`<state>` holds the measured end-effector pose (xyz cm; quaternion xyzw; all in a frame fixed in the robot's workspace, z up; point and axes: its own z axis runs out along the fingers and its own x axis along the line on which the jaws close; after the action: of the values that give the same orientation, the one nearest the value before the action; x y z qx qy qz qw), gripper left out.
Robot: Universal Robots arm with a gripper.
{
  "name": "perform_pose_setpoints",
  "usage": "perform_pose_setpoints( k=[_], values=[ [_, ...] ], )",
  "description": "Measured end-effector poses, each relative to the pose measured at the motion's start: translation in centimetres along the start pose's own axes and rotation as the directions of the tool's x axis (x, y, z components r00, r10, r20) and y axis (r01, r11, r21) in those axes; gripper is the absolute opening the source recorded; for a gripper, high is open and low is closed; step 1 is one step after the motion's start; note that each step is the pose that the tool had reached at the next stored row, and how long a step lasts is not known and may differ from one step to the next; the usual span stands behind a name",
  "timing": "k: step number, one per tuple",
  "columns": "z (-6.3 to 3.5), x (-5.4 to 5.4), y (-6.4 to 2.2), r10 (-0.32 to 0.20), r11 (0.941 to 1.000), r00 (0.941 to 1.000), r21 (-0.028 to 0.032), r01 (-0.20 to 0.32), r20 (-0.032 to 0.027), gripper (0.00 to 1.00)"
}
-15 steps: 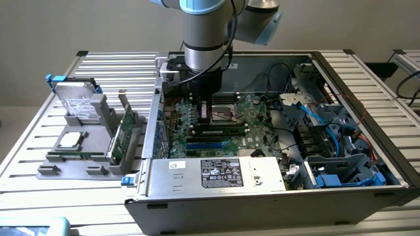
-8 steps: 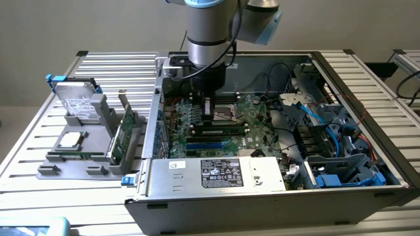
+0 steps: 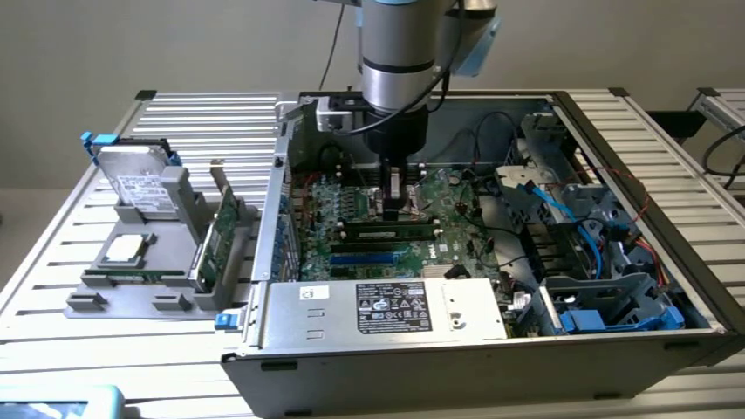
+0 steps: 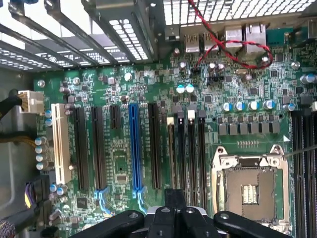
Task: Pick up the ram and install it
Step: 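Press down the ram until it locks into place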
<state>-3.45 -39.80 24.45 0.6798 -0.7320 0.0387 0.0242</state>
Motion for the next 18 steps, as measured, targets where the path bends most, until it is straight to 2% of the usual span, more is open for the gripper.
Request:
perform_pose_setpoints(
  k=[2,18],
  values=[
    [-0.01,0.01,-0.29,0.0,1.0,1.0,0.0001,0.0,0.0003,0.11],
    [-0.01,0.02,-0.29,0.0,1.0,1.0,-0.0001,0.0,0.0001,0.11]
  ],
)
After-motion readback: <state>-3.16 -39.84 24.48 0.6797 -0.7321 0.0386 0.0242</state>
